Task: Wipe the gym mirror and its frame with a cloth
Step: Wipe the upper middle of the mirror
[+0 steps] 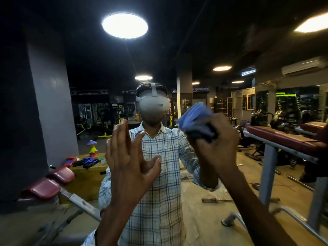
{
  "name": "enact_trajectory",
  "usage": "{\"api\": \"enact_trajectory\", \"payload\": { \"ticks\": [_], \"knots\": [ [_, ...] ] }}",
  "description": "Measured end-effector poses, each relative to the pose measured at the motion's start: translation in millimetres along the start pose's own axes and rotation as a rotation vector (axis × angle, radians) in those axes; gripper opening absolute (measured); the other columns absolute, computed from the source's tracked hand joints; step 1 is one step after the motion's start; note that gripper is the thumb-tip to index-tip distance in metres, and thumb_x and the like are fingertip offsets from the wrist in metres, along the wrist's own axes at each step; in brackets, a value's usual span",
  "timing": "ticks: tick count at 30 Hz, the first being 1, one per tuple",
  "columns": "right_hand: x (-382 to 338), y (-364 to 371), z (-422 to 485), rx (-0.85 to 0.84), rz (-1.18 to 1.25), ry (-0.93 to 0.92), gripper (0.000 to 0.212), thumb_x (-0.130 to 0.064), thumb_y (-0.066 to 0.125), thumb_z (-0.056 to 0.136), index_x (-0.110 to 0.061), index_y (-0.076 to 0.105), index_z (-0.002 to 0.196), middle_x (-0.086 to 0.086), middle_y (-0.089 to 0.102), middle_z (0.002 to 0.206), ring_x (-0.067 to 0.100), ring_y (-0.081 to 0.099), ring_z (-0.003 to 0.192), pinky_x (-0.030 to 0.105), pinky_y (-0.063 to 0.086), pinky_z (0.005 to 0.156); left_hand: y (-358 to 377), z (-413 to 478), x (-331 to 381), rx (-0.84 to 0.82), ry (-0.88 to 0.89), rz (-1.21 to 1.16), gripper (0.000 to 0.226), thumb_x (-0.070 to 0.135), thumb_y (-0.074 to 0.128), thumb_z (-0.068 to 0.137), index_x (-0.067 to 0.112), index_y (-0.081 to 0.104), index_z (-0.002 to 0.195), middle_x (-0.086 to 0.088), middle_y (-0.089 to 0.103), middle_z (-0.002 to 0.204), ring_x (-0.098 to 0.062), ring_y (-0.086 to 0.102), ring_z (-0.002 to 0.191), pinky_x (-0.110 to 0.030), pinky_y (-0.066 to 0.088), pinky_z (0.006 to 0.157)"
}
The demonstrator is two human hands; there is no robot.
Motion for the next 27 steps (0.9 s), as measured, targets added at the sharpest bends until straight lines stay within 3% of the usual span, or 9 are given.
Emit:
{"api": "enact_trajectory", "payload": {
  "ticks": [3, 7, 9, 14, 16, 19, 21, 24, 27],
  "knots": [
    [1, 13, -23, -0.312, 0.021, -0.180, 0.032, -0.026, 0.071, 0.076, -0.024, 0.063, 0.107, -0.004, 0.063, 0.105, 0.009, 0.057, 0.092, 0.026, 0.054, 0.077, 4, 0, 6, 0.009, -0.017, -0.006, 0.076, 0.049, 0.075, 0.081, 0.020, 0.053, 0.147, -0.009, 0.009, 0.173, -0.029, 0.005, 0.160, -0.049, 0.004, 0.128],
    [33, -30, -15, 0.063, 0.061, 0.071, 0.036, -0.006, 0.081, 0.074, -0.015, 0.068, 0.106, -0.002, 0.064, 0.105, 0.000, 0.057, 0.092, 0.011, 0.047, 0.080, 7, -2, 14, -0.005, -0.027, -0.009, 0.077, 0.050, 0.075, 0.082, 0.022, 0.051, 0.149, -0.009, 0.008, 0.173, -0.027, 0.003, 0.161, -0.058, 0.012, 0.126],
    [36, -30, -25, 0.125, 0.037, 0.148, 0.037, -0.001, 0.081, 0.072, -0.012, 0.068, 0.105, -0.001, 0.063, 0.104, -0.002, 0.054, 0.089, 0.004, 0.042, 0.081, 9, -4, 19, -0.008, -0.036, -0.015, 0.078, 0.051, 0.075, 0.082, 0.022, 0.050, 0.149, -0.009, 0.007, 0.173, -0.026, 0.002, 0.161, -0.060, 0.013, 0.125],
    [34, -11, -54, -0.351, 0.002, -0.153, 0.035, -0.019, 0.080, 0.072, -0.019, 0.069, 0.104, -0.004, 0.068, 0.104, 0.007, 0.059, 0.095, 0.022, 0.052, 0.084, 16, -5, 31, -0.008, -0.042, -0.005, 0.079, 0.050, 0.076, 0.081, 0.020, 0.050, 0.149, -0.011, 0.007, 0.173, -0.027, 0.002, 0.161, -0.050, 0.004, 0.128],
    [52, -36, -43, -0.198, 0.038, -0.057, 0.030, -0.023, 0.072, 0.073, -0.014, 0.071, 0.102, 0.000, 0.069, 0.101, 0.012, 0.062, 0.091, 0.022, 0.052, 0.082, 18, -5, 36, -0.013, -0.043, 0.002, 0.079, 0.049, 0.079, 0.081, 0.020, 0.050, 0.149, -0.012, 0.007, 0.173, -0.027, 0.002, 0.161, -0.043, -0.002, 0.128],
    [70, -59, -44, 0.159, 0.072, 0.193, 0.033, -0.001, 0.081, 0.072, -0.010, 0.069, 0.101, 0.002, 0.067, 0.098, 0.016, 0.063, 0.088, 0.012, 0.048, 0.077, 23, -5, 47, -0.013, -0.027, 0.011, 0.079, 0.051, 0.077, 0.081, 0.020, 0.050, 0.147, -0.010, 0.007, 0.173, -0.028, 0.003, 0.161, -0.049, 0.000, 0.128],
    [58, -42, -50, 0.125, 0.052, 0.189, 0.040, -0.001, 0.087, 0.070, -0.013, 0.068, 0.103, 0.000, 0.066, 0.101, 0.009, 0.061, 0.088, 0.005, 0.045, 0.078, 30, -5, 57, -0.011, -0.022, 0.003, 0.080, 0.053, 0.076, 0.079, 0.018, 0.051, 0.146, -0.010, 0.007, 0.173, -0.030, 0.005, 0.160, -0.057, 0.004, 0.127],
    [43, -22, -49, -0.183, -0.025, -0.052, 0.043, -0.012, 0.089, 0.068, -0.019, 0.067, 0.104, -0.006, 0.064, 0.101, 0.000, 0.053, 0.084, 0.009, 0.042, 0.074, 38, -5, 64, -0.008, -0.052, -0.038, 0.082, 0.057, 0.071, 0.078, 0.016, 0.052, 0.146, -0.011, 0.003, 0.173, -0.030, 0.000, 0.161, -0.060, 0.003, 0.126],
    [66, -57, -16, -0.007, 0.002, 0.055, 0.043, -0.007, 0.083, 0.071, -0.026, 0.064, 0.104, -0.009, 0.061, 0.102, -0.004, 0.055, 0.090, 0.011, 0.047, 0.078, 41, -6, 64, 0.006, -0.059, -0.034, 0.084, 0.058, 0.072, 0.077, 0.015, 0.052, 0.147, -0.011, 0.002, 0.173, -0.030, -0.001, 0.161, -0.063, 0.006, 0.125]
  ]
}}
Point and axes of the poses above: each hand's wrist, its own z-axis towards the middle knuckle, its own y-axis out of the palm, x = y × z, the point moved 6 cm from there along z, towards the middle knuckle
